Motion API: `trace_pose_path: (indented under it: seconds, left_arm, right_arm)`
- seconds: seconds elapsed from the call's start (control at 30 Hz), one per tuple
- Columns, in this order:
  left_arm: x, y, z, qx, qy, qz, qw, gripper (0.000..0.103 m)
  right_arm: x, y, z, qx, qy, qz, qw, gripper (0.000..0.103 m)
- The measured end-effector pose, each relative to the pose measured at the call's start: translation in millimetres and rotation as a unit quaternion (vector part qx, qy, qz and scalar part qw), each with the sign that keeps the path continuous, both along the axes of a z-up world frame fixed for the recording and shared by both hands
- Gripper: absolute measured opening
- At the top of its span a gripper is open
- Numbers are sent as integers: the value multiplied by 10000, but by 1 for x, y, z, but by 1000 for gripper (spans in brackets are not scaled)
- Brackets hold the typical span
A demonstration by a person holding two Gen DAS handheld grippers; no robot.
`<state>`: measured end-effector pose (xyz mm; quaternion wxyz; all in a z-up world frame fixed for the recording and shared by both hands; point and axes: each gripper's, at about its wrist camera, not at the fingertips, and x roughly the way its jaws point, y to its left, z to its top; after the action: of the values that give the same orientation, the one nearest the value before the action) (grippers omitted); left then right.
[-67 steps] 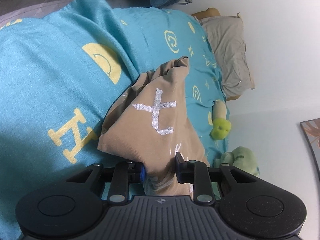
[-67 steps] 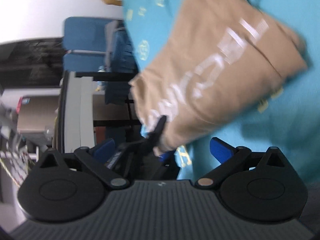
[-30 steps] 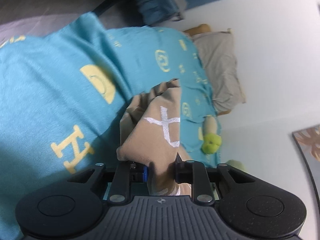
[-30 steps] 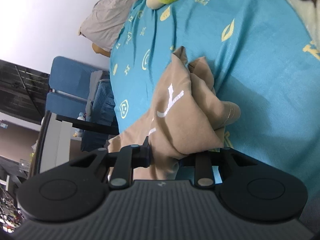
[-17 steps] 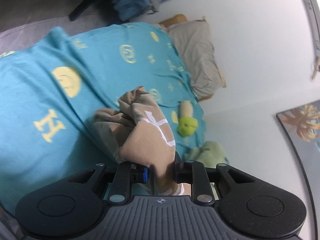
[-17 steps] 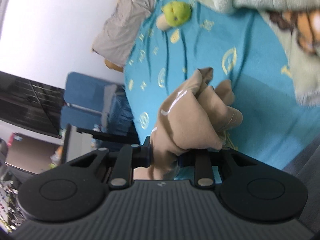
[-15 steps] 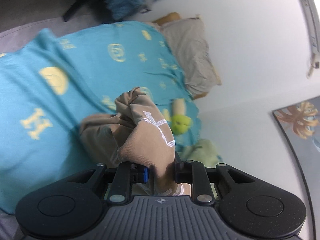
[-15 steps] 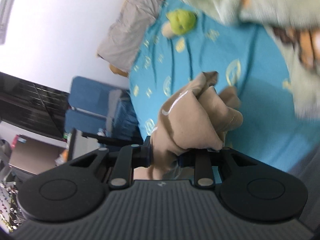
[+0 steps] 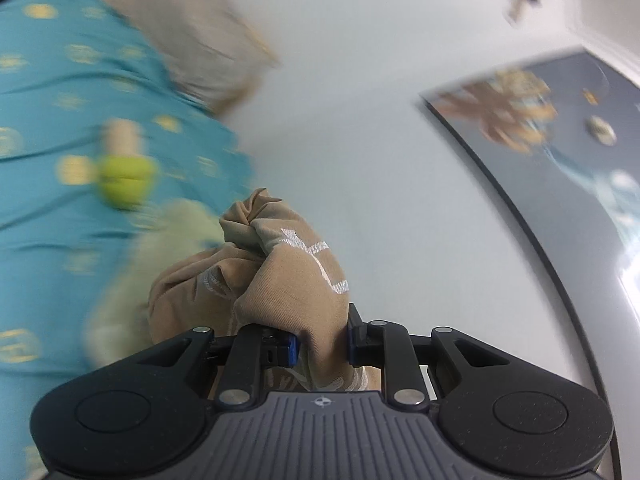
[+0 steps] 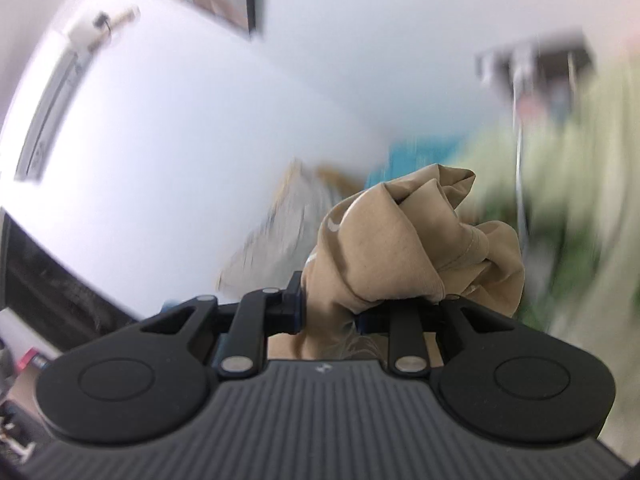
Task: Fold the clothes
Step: 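Lift the shirt with both grippers and carry it onto the green fleece blanket, then lower the shirt onto the blanket and open both grippers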
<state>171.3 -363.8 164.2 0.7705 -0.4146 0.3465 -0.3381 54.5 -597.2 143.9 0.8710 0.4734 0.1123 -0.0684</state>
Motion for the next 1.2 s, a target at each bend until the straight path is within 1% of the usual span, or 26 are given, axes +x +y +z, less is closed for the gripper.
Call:
trace_pose_path:
  seconds: [0.07, 0.1, 0.17, 0.2, 0.23, 0.3, 0.37, 0.4, 0.47, 0.57, 0.63, 0.73, 0.8, 0.87, 0.93, 0.97, 1.07, 1.1, 1.17, 1.2]
  left_arm:
    - [9, -54, 20, -6, -144, -236, 9996, 22]
    - [15, -80, 27, 34, -241, -349, 9991, 22]
    - [23, -123, 28, 160, -422, -568, 9974, 23]
    - [26, -143, 27, 217, -504, -679, 9962, 23]
    - [29, -159, 21, 239, -547, -788, 9951, 23]
    - [30, -180, 0, 276, -614, -1014, 9926, 23]
    - [24, -190, -27, 477, -816, -1261, 9875, 24]
    - [20, -192, -40, 601, -931, -1392, 9840, 24]
    - [11, -186, -66, 856, -1092, -1588, 9775, 24]
    - [1, -163, -105, 1002, -903, -1751, 9753, 24]
    - [-9, -149, -125, 1124, -822, -1830, 9732, 24]
    - [-23, -133, -150, 1449, -894, -1986, 9652, 26]
    - [-23, -129, -168, 1728, -824, -2064, 9596, 31]
    - [-24, -129, -182, 1981, -837, -2108, 9536, 42]
    - [-28, -127, -182, 2106, -1069, -2054, 9497, 48]
    - [-30, -127, -177, 2203, -1186, -2055, 9461, 54]
    - [-36, -122, -155, 2487, -1382, -2042, 9367, 67]
    - [-40, -118, -146, 2546, -1444, -2001, 9350, 69]
    - [-54, -104, -123, 2602, -1697, -1859, 9321, 81]
    - [-62, -97, -112, 2627, -1831, -1804, 9300, 83]
  right_arm:
    - [-4, -31, 21, -255, -99, -310, 9991, 27]
    - [-5, -43, 28, -408, -72, -441, 9982, 27]
    - [-8, -66, 40, -709, -17, -700, 9950, 27]
    - [-8, -76, 41, -780, 30, -807, 9937, 27]
    - [-10, -83, 37, -822, 81, -896, 9925, 27]
    - [-15, -96, 26, -914, 190, -1071, 9899, 27]
    - [-20, -92, 4, -1219, 468, -1192, 9842, 27]
    - [-23, -89, -7, -1360, 603, -1246, 9810, 27]
    - [-33, -76, -30, -1342, 768, -1221, 9804, 27]
    - [-47, -56, -63, -1315, 1015, -1182, 9790, 27]
    - [-56, -43, -86, -1296, 1179, -1156, 9777, 27]
    - [-70, -23, -120, -1267, 1425, -1115, 9753, 27]
    - [-76, -16, -140, -1140, 1595, -1110, 9743, 27]
    - [-76, -16, -156, -940, 1759, -1101, 9737, 29]
    - [-77, -16, -158, -780, 1791, -1069, 9749, 30]
    - [-78, -17, -157, -687, 1785, -1061, 9758, 31]
    - [-84, -18, -142, -348, 2006, -1064, 9732, 33]
    - [-87, -15, -135, -365, 2117, -1075, 9707, 33]
    - [-94, -7, -122, -458, 2268, -1065, 9670, 33]
    - [-100, -4, -115, -536, 2284, -1051, 9664, 33]
